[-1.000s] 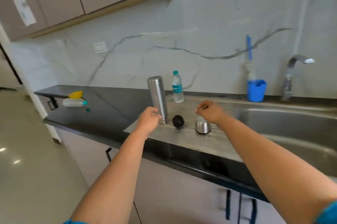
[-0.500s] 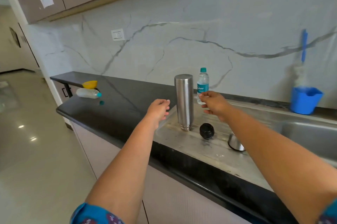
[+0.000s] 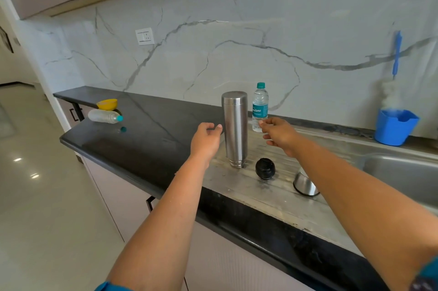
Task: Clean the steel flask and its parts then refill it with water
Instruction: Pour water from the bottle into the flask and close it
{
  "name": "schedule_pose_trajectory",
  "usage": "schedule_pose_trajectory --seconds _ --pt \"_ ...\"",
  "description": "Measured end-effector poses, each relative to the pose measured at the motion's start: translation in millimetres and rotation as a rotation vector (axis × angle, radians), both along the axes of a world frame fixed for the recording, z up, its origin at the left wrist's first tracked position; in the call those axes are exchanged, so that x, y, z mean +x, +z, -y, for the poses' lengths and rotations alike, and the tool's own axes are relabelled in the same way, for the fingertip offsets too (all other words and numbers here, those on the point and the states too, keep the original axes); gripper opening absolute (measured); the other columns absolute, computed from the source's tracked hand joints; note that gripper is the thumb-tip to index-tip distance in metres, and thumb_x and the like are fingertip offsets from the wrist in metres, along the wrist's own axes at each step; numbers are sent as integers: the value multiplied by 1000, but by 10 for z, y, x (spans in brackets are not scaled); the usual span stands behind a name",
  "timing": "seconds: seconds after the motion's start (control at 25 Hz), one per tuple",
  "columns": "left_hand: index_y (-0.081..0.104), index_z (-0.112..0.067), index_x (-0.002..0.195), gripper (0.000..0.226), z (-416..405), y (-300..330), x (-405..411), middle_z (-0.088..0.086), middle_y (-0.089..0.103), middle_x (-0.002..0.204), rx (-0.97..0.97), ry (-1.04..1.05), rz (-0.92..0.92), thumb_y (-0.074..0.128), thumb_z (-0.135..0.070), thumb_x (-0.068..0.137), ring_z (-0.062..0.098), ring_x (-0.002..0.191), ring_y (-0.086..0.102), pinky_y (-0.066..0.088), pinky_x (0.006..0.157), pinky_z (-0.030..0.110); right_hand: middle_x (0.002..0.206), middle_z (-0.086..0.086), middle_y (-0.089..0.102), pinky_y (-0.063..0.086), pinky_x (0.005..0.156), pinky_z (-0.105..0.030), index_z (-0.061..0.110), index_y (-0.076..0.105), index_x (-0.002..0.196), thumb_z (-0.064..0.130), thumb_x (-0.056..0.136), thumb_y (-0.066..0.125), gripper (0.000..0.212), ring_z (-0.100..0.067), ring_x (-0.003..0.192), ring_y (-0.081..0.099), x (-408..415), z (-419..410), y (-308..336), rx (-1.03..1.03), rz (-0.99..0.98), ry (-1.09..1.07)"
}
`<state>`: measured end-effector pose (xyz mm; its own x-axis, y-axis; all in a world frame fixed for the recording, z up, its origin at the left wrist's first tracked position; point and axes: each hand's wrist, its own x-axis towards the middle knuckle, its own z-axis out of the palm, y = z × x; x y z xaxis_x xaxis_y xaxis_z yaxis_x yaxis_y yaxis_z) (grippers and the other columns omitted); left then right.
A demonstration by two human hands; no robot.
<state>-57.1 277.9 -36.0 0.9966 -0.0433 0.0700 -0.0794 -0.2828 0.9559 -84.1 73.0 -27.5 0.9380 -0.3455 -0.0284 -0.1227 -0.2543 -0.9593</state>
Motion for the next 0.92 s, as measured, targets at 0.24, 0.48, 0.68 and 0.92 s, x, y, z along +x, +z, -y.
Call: schedule_pose_trajectory --seconds 0.24,0.48,0.68,0.92 --pt "37 -26 147 49 107 162 -79 5 59 114 -245 -119 -246 37 -49 104 23 110 63 55 92 34 116 -10 55 55 85 -38 20 44 134 48 99 42 44 -29 102 60 -35 -249 100 257 -107 136" --pt "37 -22 149 54 120 345 -201 15 53 139 -242 -154 -240 33 -51 104 25 116 58 56 88 33 139 -9 44 55 90 -48 16 40 142 48 101 36 52 -32 119 50 -81 -450 306 261 -44 225" --pt "49 -25 140 51 33 670 -523 16 58 128 -242 -212 -60 35 -55 102 25 102 67 58 84 33 126 -17 55 58 83 -43 4 47 135 52 99 34 61 -34 112 58 -483 -309 691 408 73 243" --pt "55 -13 101 36 493 802 -1128 12 64 113 -354 -392 -27 53 -48 97 23 98 67 58 68 30 104 -12 63 57 64 -32 7 63 101 43 91 61 37 -23 87 67 -1380 176 865 371 155 107"
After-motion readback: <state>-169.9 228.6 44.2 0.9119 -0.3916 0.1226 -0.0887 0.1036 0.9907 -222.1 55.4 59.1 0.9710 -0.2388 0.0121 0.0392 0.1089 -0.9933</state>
